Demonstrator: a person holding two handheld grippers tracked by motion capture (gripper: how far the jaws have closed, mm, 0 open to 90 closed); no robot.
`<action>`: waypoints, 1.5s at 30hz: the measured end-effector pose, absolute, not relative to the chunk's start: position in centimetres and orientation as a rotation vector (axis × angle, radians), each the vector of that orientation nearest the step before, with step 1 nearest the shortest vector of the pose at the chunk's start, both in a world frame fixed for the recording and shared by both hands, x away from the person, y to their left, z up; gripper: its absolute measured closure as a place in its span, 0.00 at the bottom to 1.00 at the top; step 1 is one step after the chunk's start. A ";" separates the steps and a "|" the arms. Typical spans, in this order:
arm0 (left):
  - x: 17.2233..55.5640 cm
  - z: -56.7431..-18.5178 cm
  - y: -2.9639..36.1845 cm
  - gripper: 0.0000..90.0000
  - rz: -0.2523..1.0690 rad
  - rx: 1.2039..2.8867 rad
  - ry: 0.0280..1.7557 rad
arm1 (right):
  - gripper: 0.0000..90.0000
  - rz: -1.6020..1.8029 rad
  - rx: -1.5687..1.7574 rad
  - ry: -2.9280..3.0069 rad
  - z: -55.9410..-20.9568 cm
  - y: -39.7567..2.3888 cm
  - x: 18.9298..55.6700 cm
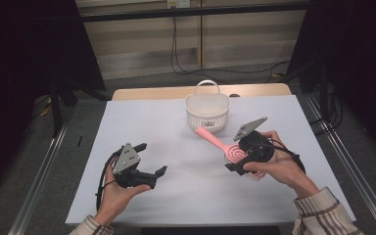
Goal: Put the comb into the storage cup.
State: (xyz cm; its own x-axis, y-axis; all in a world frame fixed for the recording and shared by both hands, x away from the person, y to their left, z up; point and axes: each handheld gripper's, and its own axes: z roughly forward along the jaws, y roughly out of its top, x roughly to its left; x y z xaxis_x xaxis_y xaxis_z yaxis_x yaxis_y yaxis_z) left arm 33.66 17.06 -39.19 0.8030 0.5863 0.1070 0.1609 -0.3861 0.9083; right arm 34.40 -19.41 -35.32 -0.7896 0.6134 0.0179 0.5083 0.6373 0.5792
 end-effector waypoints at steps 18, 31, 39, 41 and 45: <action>34.3 -38.9 15.8 0.04 0.475 1.963 0.471 | 0.22 0.884 0.808 2.722 -35.4 -17.9 33.4; 34.6 -38.5 14.3 0.05 0.619 2.078 0.336 | 0.22 0.874 0.725 2.768 -35.6 -17.2 33.1; 34.4 -38.5 12.7 0.05 0.686 2.127 0.240 | 0.22 0.861 0.714 2.802 -36.1 -17.1 33.5; 34.2 -38.5 12.2 0.05 0.719 2.142 0.208 | 0.22 0.869 0.710 2.805 -36.1 -17.0 33.5; 34.1 -38.4 11.3 0.05 0.743 2.149 0.175 | 0.22 0.862 0.700 2.813 -36.1 -17.0 33.4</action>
State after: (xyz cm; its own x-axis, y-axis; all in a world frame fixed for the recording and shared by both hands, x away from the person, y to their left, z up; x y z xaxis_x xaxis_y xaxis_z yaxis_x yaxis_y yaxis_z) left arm 34.07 11.34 -38.37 0.8149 0.3668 0.4489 -0.1277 -0.6418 0.7562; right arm 33.43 -16.97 -36.07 -0.8865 0.4622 0.0230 0.3957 0.7313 0.5555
